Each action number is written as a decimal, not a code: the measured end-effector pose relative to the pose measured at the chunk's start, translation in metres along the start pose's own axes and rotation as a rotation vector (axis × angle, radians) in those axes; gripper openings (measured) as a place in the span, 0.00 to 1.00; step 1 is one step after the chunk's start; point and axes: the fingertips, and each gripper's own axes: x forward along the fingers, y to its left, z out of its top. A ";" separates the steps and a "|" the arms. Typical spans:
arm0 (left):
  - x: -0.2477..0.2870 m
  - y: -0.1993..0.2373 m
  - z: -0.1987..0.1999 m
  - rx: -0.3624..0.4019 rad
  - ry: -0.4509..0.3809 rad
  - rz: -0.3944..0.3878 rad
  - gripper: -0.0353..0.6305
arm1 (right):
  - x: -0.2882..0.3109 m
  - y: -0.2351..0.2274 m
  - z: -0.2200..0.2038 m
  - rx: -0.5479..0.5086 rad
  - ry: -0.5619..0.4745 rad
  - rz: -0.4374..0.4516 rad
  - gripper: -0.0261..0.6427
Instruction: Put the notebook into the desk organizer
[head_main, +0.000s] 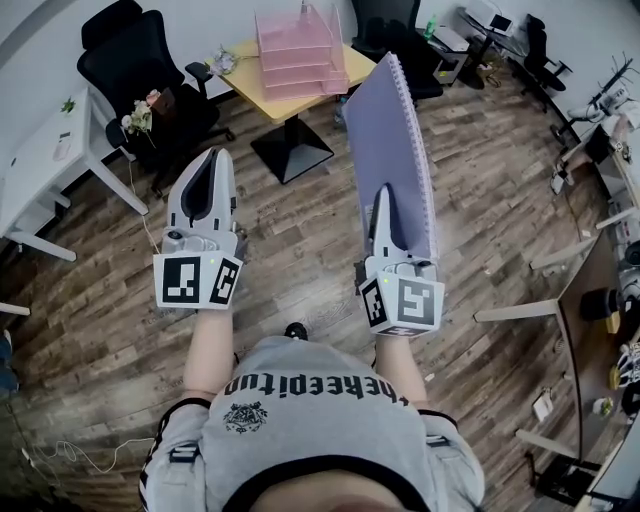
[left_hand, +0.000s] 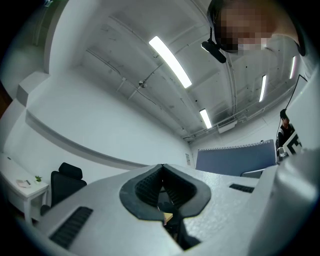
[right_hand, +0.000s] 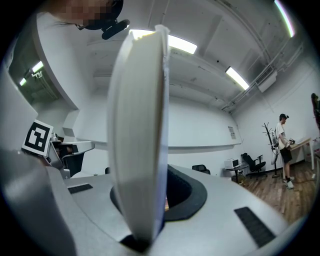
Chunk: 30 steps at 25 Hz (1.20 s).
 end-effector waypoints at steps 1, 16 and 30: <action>0.004 0.005 -0.003 0.001 0.002 0.000 0.06 | 0.006 0.001 -0.003 0.001 0.003 -0.003 0.09; 0.060 0.054 -0.049 -0.025 0.034 0.035 0.06 | 0.081 -0.001 -0.034 0.004 0.042 0.021 0.09; 0.161 0.103 -0.073 -0.017 0.007 0.079 0.06 | 0.212 -0.019 -0.035 -0.010 0.018 0.074 0.09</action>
